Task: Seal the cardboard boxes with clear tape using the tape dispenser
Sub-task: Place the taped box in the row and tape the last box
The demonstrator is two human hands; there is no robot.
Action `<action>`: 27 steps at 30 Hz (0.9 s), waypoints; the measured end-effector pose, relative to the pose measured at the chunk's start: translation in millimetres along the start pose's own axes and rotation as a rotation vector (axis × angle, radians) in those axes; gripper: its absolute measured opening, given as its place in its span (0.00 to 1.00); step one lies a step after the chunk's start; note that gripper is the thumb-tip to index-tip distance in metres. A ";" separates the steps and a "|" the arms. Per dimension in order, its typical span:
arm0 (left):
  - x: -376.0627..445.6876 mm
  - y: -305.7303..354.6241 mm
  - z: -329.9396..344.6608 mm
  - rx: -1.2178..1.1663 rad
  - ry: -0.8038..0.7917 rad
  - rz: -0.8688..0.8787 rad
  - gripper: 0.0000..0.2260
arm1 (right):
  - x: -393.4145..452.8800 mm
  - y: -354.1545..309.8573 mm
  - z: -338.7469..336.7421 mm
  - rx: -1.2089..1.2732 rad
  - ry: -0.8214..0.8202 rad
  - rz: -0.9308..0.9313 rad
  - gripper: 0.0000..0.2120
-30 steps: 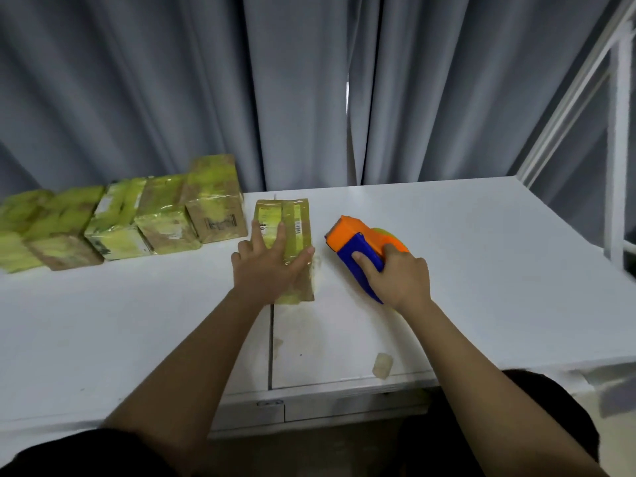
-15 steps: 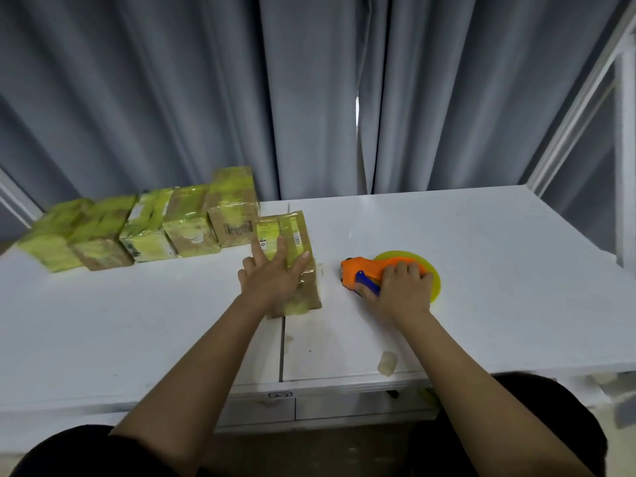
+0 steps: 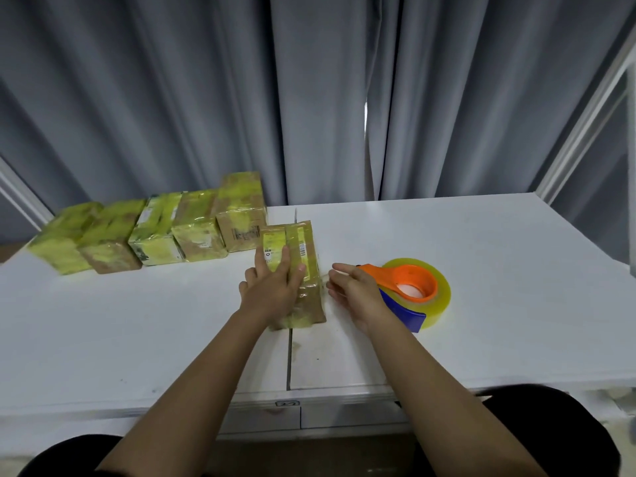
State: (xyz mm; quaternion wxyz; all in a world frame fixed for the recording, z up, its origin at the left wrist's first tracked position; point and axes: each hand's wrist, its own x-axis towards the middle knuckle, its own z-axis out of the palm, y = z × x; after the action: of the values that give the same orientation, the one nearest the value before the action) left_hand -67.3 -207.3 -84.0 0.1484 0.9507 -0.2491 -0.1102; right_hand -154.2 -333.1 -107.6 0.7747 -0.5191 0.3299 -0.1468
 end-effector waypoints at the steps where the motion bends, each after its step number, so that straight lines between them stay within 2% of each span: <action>1: -0.3 0.2 0.9 0.000 0.003 0.003 0.25 | -1.0 -1.3 -0.7 0.055 0.012 0.005 0.14; 5: 0.8 1.0 3.5 0.036 0.045 0.011 0.26 | -7.2 -13.3 -12.0 0.061 0.088 -0.079 0.16; 10: 3.9 5.1 11.6 0.133 0.141 -0.006 0.26 | -19.9 -17.9 -28.1 -0.009 0.117 -0.300 0.13; 12: 2.5 5.7 15.4 0.157 0.235 0.029 0.28 | -19.0 -10.9 -32.3 -0.111 0.176 -0.395 0.13; 14: 3.1 5.2 16.2 0.172 0.244 0.047 0.29 | -15.3 -1.4 -35.5 -0.199 0.229 -0.413 0.14; 18: 3.6 6.3 17.1 0.198 0.226 0.036 0.26 | -5.9 13.6 -34.4 -0.518 0.316 -0.463 0.13; 22: 5.5 4.9 20.3 0.206 0.227 0.041 0.27 | -1.5 29.4 -22.2 -0.679 0.228 -0.531 0.10; 24: 6.2 5.6 19.0 0.221 0.237 0.035 0.27 | 1.1 28.9 -18.6 -0.939 0.216 -0.578 0.08; 26: 5.3 5.7 20.7 0.237 0.254 0.040 0.27 | -1.5 17.7 -17.2 -1.253 0.235 -0.551 0.12; 27: 4.8 6.1 20.5 0.243 0.251 0.037 0.27 | -2.7 13.4 -18.6 -1.330 0.272 -0.546 0.14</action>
State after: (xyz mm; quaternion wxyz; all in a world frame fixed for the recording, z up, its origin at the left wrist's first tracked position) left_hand -71.8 -219.5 -101.6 0.0644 0.9632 -0.2575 0.0429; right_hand -170.1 -339.0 -123.2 0.1836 -0.9207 0.3014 -0.1666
